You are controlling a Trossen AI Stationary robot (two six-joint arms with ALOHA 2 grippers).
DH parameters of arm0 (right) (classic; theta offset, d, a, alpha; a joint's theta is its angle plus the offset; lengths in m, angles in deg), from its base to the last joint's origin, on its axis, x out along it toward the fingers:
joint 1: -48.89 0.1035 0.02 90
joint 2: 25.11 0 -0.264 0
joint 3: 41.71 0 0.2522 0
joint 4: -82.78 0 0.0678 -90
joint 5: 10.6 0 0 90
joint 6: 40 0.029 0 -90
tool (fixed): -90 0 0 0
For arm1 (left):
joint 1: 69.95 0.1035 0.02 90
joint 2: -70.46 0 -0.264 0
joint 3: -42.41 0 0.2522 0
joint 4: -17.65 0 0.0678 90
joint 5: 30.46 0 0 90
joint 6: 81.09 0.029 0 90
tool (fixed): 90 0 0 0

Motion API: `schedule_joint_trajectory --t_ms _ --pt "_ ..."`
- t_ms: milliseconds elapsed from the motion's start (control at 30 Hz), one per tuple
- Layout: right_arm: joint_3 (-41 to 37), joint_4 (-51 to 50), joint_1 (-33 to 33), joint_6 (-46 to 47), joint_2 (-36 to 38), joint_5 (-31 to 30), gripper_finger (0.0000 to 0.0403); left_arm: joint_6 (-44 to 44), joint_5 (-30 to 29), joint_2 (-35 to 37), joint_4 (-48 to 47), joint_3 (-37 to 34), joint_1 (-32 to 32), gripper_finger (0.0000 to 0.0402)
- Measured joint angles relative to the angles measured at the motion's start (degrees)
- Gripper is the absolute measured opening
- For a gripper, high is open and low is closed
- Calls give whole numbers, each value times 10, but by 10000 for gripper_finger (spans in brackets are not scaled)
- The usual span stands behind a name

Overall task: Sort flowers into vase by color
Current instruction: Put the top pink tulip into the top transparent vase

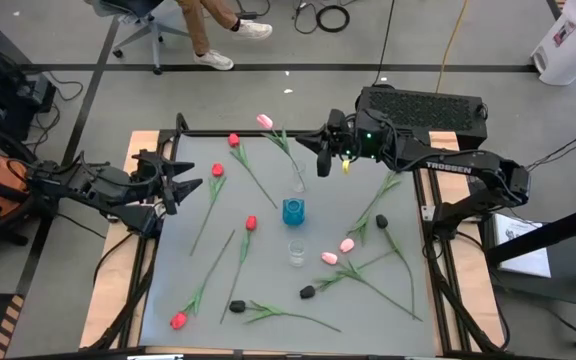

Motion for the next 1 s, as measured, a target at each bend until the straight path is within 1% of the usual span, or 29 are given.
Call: schedule_joint_trajectory --t_ms 133,233,300,367,500,1000 --pt "0 -11 2 23 2 3 4 0 0 0 0 0 0 319" --pt "0 -20 1 31 14 27 8 0 0 0 0 0 0 319" --pt "1 -44 1 31 31 44 8 0 0 0 0 0 0 319" --pt "1 -70 3 26 49 46 7 0 0 0 -1 0 0 319" --pt "1 -143 6 1 99 45 7 4 -3 0 -1 0 0 319" --pt "1 -442 6 -27 277 45 7 4 -3 0 -1 0 0 319"
